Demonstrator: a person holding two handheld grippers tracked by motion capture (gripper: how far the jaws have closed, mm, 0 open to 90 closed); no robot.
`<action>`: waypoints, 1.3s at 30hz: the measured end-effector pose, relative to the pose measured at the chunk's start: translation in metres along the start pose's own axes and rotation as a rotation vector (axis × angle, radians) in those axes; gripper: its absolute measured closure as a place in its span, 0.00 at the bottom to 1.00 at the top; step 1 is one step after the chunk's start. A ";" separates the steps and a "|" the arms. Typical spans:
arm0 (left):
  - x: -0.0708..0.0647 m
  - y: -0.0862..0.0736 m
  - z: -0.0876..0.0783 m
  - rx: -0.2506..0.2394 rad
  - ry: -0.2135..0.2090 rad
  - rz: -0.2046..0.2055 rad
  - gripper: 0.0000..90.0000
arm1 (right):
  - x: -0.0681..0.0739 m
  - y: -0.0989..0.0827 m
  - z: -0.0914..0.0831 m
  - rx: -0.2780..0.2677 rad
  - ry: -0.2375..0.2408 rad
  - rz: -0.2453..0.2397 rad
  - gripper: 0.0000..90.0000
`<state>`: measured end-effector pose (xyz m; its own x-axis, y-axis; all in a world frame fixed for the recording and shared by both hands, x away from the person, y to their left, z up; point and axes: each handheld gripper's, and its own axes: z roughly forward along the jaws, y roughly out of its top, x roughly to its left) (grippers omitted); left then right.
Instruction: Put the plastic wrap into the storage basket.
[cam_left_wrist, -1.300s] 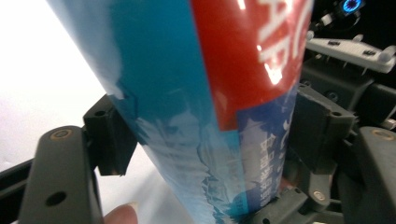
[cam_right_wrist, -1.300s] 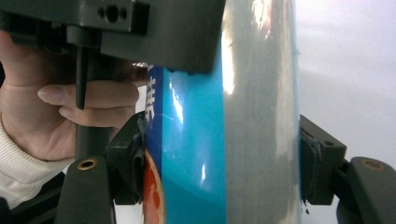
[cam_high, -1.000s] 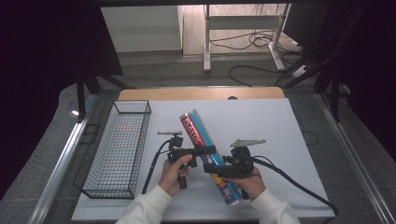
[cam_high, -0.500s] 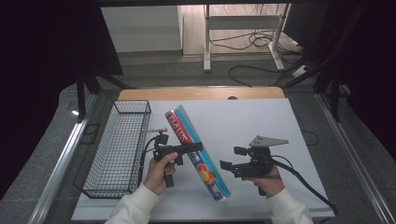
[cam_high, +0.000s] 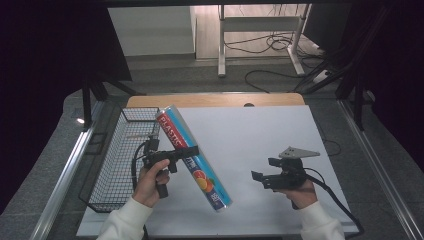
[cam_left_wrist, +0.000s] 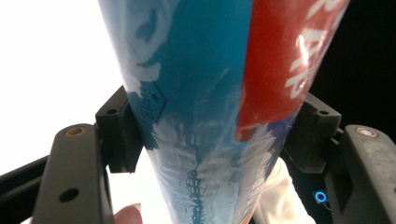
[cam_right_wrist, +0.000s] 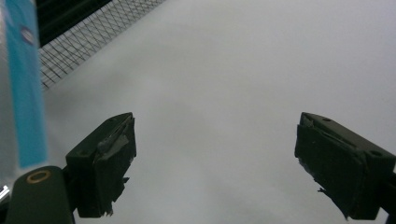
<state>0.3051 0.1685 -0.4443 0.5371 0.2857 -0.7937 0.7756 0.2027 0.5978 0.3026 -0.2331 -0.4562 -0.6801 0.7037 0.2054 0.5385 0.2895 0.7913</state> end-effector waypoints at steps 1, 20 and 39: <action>0.000 0.001 -0.003 -0.007 0.001 -0.001 0.35 | -0.001 -0.002 0.001 0.008 -0.008 0.002 0.14; -0.006 0.020 -0.054 -0.049 0.085 0.007 0.35 | -0.010 -0.008 0.006 0.045 -0.031 0.015 0.15; -0.005 0.039 -0.115 -0.088 0.205 0.027 0.35 | -0.011 -0.009 0.008 0.065 -0.042 0.007 0.15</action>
<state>0.2941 0.2829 -0.4044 0.4713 0.4750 -0.7432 0.7252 0.2709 0.6330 0.3091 -0.2384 -0.4703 -0.6552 0.7324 0.1854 0.5755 0.3248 0.7505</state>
